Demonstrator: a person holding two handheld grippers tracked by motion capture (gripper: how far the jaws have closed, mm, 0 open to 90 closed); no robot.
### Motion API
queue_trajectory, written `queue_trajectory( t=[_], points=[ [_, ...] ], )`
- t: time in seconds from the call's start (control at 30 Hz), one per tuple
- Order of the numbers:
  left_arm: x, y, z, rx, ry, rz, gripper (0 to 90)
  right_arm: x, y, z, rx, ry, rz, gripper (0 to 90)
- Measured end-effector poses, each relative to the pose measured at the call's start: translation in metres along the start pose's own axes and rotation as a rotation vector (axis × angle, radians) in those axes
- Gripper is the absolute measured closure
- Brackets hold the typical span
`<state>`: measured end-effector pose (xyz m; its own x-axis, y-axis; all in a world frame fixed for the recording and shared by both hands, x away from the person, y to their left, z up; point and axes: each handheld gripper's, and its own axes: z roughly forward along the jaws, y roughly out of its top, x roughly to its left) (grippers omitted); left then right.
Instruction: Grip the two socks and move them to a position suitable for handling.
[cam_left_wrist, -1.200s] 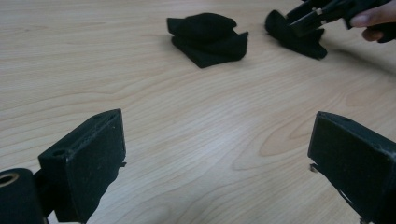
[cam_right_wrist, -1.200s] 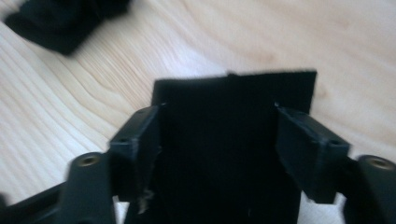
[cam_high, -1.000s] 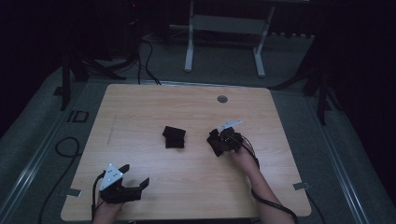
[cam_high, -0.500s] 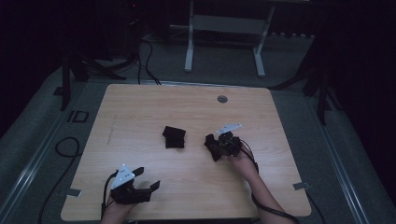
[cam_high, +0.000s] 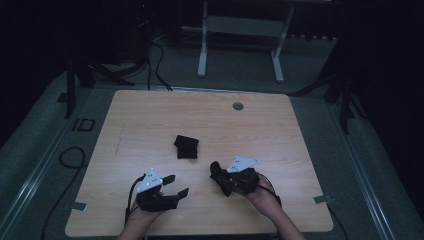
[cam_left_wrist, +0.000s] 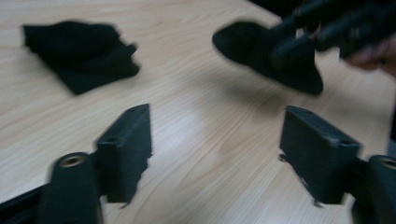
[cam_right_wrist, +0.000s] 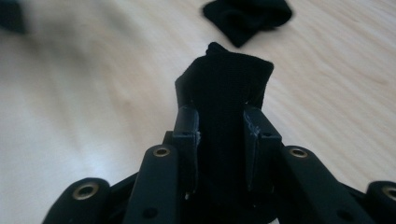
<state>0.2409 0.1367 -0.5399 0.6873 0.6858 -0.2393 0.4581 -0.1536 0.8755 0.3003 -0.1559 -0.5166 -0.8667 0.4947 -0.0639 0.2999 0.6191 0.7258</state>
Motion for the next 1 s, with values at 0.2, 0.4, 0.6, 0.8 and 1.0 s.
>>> queue_trajectory(
  t=[0.2,0.4,0.6,0.8,1.0],
  points=[
    [-0.006,0.016,0.015,0.002,-0.076,0.020,47.4,0.021,-0.002,-0.007,0.014,-0.014,-0.083,69.6],
    [-0.010,0.025,0.030,0.041,-0.130,0.003,51.1,0.033,0.000,-0.008,0.018,-0.011,-0.141,69.5],
    [-0.009,0.029,0.041,0.069,-0.177,-0.003,59.8,0.039,0.005,-0.010,0.003,-0.027,-0.185,69.4],
    [-0.003,0.032,0.050,0.094,-0.237,-0.039,68.8,0.040,0.007,-0.011,0.001,-0.040,-0.200,69.3],
    [-0.004,0.034,0.054,0.109,-0.264,-0.042,85.0,0.039,0.009,-0.014,0.000,-0.056,-0.219,69.2]
  ],
)
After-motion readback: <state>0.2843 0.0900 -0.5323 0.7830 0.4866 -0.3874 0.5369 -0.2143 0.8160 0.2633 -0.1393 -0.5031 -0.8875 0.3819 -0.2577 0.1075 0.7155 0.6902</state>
